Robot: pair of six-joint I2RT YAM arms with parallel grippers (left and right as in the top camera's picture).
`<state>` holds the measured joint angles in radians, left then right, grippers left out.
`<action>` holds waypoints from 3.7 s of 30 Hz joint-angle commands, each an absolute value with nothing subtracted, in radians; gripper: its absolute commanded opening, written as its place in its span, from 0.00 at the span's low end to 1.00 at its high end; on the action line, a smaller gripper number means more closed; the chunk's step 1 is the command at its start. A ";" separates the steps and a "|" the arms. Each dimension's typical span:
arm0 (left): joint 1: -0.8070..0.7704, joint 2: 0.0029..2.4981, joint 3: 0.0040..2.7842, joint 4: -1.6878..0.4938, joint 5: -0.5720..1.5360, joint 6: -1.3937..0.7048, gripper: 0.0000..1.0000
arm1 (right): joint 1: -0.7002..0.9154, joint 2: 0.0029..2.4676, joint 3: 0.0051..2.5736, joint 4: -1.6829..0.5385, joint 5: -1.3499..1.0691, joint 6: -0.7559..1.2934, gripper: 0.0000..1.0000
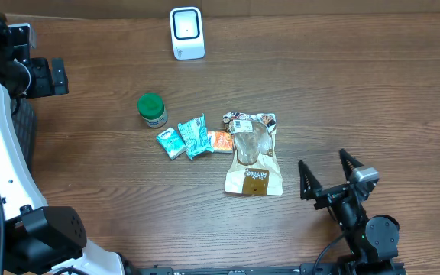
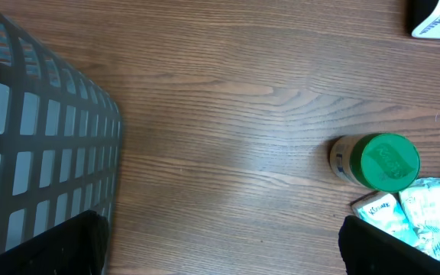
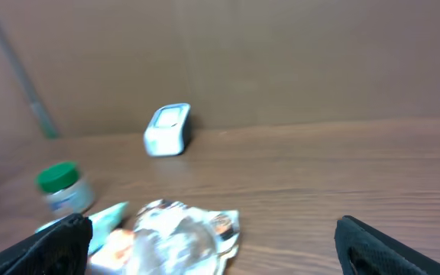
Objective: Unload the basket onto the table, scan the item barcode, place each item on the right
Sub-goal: 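Retract the left arm toward the basket and raise the right arm, then move both grippers toward the mushroom bag from either side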
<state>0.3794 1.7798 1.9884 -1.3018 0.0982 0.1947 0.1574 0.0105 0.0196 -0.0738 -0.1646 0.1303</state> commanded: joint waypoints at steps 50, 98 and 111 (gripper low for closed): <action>0.368 1.795 1.984 -1.375 0.508 0.045 0.15 | 0.075 1.280 1.186 -1.023 -0.390 0.130 0.75; -0.542 2.205 1.647 -1.039 0.430 -0.509 0.04 | -0.003 1.358 1.184 -1.039 -0.412 0.133 0.56; -0.550 2.205 1.555 -0.995 0.409 -0.532 0.04 | -0.003 1.496 1.184 -1.031 -0.430 0.159 0.56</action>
<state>-0.5468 2.1799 1.5970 -0.9989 0.4549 -0.5106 -0.0002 1.4433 1.1595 -1.0424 -0.4042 0.1539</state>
